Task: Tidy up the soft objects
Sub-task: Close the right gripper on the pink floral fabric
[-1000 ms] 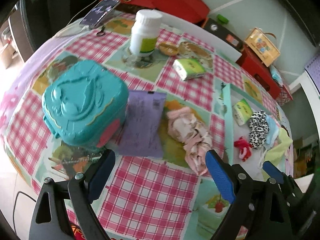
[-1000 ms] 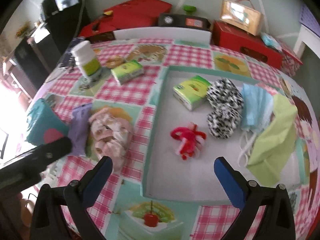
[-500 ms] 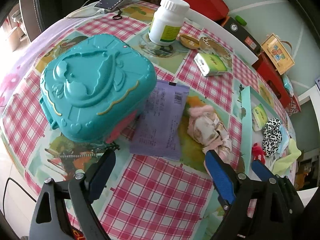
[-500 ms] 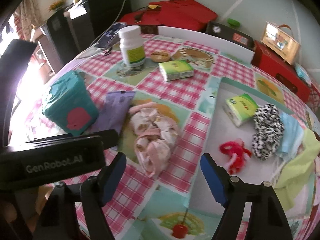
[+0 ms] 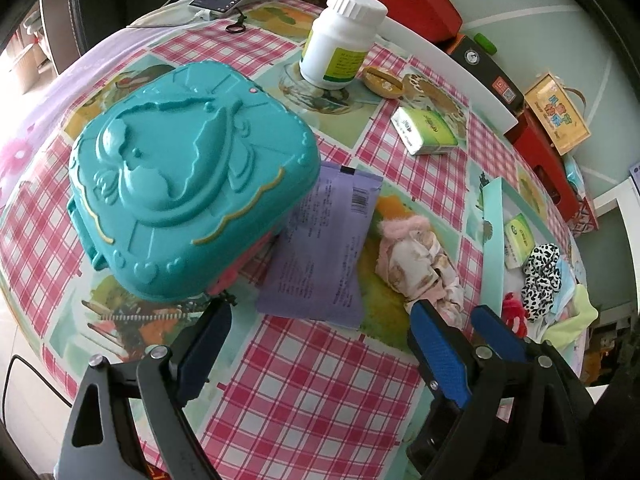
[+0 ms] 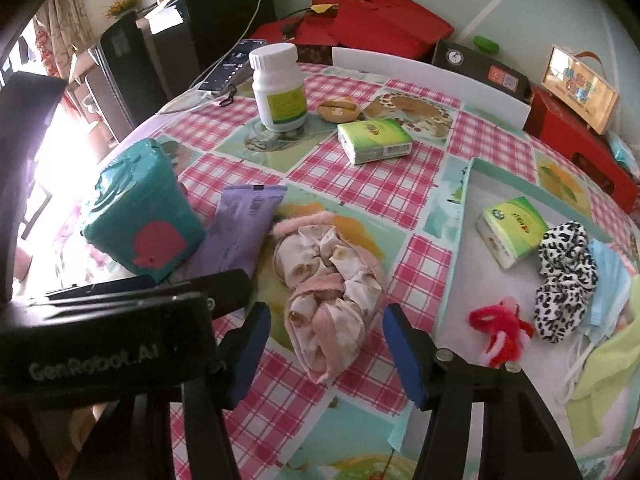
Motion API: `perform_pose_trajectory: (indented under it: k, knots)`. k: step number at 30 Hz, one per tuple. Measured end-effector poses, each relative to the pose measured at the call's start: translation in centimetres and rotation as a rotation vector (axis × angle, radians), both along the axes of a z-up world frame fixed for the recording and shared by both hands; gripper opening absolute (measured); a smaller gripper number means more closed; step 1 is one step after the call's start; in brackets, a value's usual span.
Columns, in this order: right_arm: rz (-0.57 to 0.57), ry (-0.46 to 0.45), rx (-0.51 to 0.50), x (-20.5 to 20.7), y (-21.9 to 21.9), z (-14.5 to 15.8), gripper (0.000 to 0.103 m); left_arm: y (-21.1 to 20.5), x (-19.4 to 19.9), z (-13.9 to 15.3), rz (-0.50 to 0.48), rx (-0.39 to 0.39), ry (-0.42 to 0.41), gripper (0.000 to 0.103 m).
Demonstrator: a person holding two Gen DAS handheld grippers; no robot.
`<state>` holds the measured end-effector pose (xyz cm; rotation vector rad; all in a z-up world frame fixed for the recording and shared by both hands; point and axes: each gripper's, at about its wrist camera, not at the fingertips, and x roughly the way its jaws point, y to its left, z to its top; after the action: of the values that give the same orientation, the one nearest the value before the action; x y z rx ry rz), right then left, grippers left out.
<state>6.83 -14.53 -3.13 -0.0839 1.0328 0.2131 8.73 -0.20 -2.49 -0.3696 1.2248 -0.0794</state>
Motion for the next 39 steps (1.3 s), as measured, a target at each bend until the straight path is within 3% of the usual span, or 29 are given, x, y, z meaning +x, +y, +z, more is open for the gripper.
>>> perform_pose_trajectory:
  k: [20, 31, 39]
  knots:
    - [-0.010, 0.054, -0.026, 1.1, 0.7, -1.8, 0.044, -0.4, 0.4, -0.4, -0.013, -0.001, 0.012, 0.092]
    - [-0.014, 0.068, -0.029, 1.3, 0.6, -2.1, 0.043, -0.5, 0.5, -0.5, -0.021, -0.001, 0.016, 0.092]
    - [-0.042, 0.071, 0.009, 1.3, 0.0, -1.8, 0.030, -0.6, 0.6, -0.5, -0.022, 0.000, 0.015, 0.092]
